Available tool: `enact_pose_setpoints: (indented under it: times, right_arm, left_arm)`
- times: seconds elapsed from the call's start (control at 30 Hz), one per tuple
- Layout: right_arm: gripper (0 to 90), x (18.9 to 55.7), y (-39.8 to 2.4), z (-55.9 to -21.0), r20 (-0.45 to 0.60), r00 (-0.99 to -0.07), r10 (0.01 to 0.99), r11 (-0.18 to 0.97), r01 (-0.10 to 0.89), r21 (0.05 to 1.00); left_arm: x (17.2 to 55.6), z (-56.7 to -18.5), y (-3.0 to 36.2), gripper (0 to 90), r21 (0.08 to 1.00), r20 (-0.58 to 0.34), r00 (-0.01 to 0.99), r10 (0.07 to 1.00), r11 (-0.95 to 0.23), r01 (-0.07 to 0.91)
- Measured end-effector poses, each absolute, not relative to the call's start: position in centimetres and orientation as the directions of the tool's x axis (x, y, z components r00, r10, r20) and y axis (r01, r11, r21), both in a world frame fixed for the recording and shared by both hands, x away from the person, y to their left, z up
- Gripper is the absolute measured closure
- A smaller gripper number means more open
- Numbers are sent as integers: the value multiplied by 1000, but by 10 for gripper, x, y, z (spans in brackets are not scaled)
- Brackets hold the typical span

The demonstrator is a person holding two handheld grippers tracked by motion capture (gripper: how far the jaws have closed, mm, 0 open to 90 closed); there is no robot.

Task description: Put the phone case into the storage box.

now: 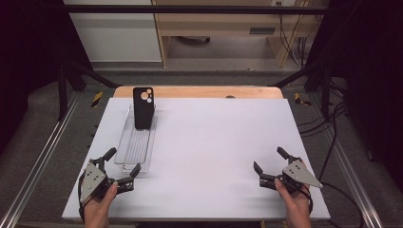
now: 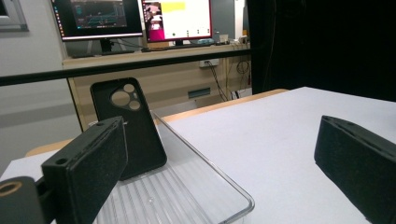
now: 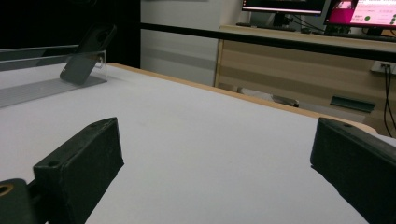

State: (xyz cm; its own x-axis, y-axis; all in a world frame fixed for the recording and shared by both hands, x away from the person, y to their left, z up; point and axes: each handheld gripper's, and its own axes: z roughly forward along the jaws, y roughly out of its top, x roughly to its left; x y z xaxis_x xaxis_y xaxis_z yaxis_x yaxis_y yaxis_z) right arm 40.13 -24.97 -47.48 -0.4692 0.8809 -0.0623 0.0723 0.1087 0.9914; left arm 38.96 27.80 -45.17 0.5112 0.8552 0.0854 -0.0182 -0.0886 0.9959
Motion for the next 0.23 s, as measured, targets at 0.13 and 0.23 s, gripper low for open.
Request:
enact_pose_setpoints:
  times: [0.13,0.23]
  right_arm:
    - [25,407,-243,-479,-47,-482,875,104,93,990]
    - [26,411,-240,-483,-49,-477,878,116,111,987]
  left_arm:
    - [393,-453,273,22,994,101,511,853,-109,-14]
    - [393,-453,272,21,994,98,508,856,-111,-4]
